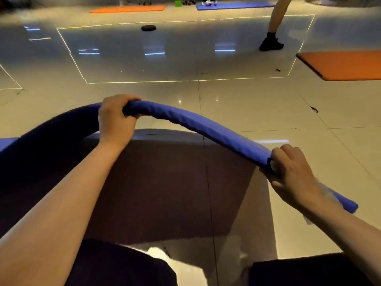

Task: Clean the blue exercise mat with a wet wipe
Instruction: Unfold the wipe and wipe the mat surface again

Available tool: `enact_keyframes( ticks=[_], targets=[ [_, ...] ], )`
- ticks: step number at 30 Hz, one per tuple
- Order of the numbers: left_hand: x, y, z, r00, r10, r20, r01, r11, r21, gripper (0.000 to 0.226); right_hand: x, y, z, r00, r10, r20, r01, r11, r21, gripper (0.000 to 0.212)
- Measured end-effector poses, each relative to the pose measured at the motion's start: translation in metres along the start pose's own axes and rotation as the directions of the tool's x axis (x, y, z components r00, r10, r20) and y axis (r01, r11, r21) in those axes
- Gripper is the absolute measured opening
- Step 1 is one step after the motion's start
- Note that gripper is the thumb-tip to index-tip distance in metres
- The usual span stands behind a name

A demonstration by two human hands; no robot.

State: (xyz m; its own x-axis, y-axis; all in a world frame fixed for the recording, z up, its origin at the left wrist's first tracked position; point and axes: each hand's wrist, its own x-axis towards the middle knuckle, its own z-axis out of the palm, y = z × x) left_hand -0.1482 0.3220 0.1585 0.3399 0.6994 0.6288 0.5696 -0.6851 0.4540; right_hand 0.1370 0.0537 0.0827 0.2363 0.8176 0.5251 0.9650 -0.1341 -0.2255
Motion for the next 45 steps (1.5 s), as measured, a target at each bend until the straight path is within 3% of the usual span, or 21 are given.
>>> enact_keyframes(
  ticks=[3,5,8,9,11,12,13,15,18,21,23,25,28,32,36,39,41,44,45],
  targets=[
    [-0.021,-0.013,0.018,0.989,0.068,0.129,-0.069,0.998,0.008,0.036,-0.003,0.025,0.012,0.996,0.008,0.087,0.002,0.994,-0.113,0.044],
    [-0.048,-0.031,0.033,0.962,0.013,0.273,-0.028,0.998,0.052,0.041,-0.006,0.039,0.016,0.993,0.003,0.121,0.015,0.989,-0.148,0.046],
    [-0.099,-0.057,0.044,0.831,-0.156,0.534,0.065,0.981,0.184,0.050,-0.009,0.041,0.027,0.979,-0.148,0.140,0.168,0.975,-0.143,0.046],
    [-0.113,-0.061,0.044,0.753,-0.208,0.624,0.013,0.953,0.302,0.054,-0.010,0.035,0.031,0.963,-0.222,0.150,0.244,0.958,-0.148,0.039],
    [-0.132,-0.062,0.044,0.586,-0.267,0.765,-0.356,0.763,0.539,0.058,-0.010,0.020,0.038,0.923,-0.339,0.182,0.363,0.923,-0.125,0.022],
    [-0.137,-0.058,0.044,0.526,-0.268,0.807,-0.503,0.667,0.550,0.060,-0.009,0.012,0.040,0.904,-0.384,0.187,0.408,0.906,-0.110,0.016],
    [-0.140,-0.055,0.046,0.496,-0.251,0.831,-0.567,0.631,0.529,0.064,-0.008,0.007,0.040,0.894,-0.409,0.181,0.430,0.898,-0.097,0.013],
    [-0.144,-0.054,0.052,0.517,-0.202,0.831,-0.546,0.670,0.503,0.074,0.000,0.001,0.035,0.907,-0.396,0.144,0.407,0.912,-0.051,0.012],
    [-0.130,-0.046,0.058,0.584,-0.123,0.803,-0.369,0.841,0.397,0.073,0.015,0.003,0.024,0.934,-0.349,0.072,0.353,0.934,-0.052,0.013],
    [-0.098,-0.039,0.053,0.723,-0.096,0.684,-0.245,0.891,0.383,0.064,0.025,0.011,0.024,0.966,-0.252,0.054,0.255,0.965,-0.053,0.029],
    [-0.083,-0.035,0.053,0.740,-0.116,0.662,-0.250,0.867,0.431,0.061,0.024,0.017,0.027,0.977,-0.198,0.082,0.204,0.977,-0.070,0.041],
    [-0.090,-0.023,0.061,0.623,-0.132,0.771,-0.403,0.790,0.462,0.063,0.017,0.027,0.028,0.975,-0.164,0.150,0.182,0.976,-0.116,0.054],
    [-0.119,-0.008,0.073,0.427,-0.131,0.895,-0.604,0.695,0.390,0.062,-0.006,0.044,0.033,0.935,-0.208,0.288,0.261,0.952,-0.162,0.061],
    [-0.138,-0.002,0.080,0.324,-0.115,0.939,-0.681,0.661,0.315,0.060,-0.028,0.057,0.036,0.883,-0.229,0.410,0.316,0.936,-0.157,0.055],
    [-0.157,0.005,0.089,0.209,-0.145,0.967,-0.665,0.705,0.249,0.063,-0.027,0.062,0.033,0.860,-0.245,0.447,0.346,0.924,-0.160,0.040],
    [-0.156,0.007,0.095,0.146,-0.150,0.978,-0.661,0.720,0.209,0.063,-0.020,0.058,0.032,0.839,-0.229,0.493,0.354,0.919,-0.174,0.043],
    [-0.154,0.011,0.096,0.102,-0.122,0.987,-0.679,0.717,0.159,0.056,-0.014,0.049,0.029,0.751,-0.195,0.632,0.390,0.902,-0.186,0.038],
    [-0.144,0.026,0.092,0.061,-0.087,0.994,-0.584,0.804,0.106,0.055,-0.004,0.029,0.022,0.522,0.006,0.853,0.312,0.929,-0.198,0.028],
    [-0.140,0.035,0.090,0.062,-0.072,0.995,-0.530,0.843,0.094,0.058,-0.001,0.020,0.018,0.519,0.011,0.855,0.266,0.948,-0.173,0.030]
  ],
)
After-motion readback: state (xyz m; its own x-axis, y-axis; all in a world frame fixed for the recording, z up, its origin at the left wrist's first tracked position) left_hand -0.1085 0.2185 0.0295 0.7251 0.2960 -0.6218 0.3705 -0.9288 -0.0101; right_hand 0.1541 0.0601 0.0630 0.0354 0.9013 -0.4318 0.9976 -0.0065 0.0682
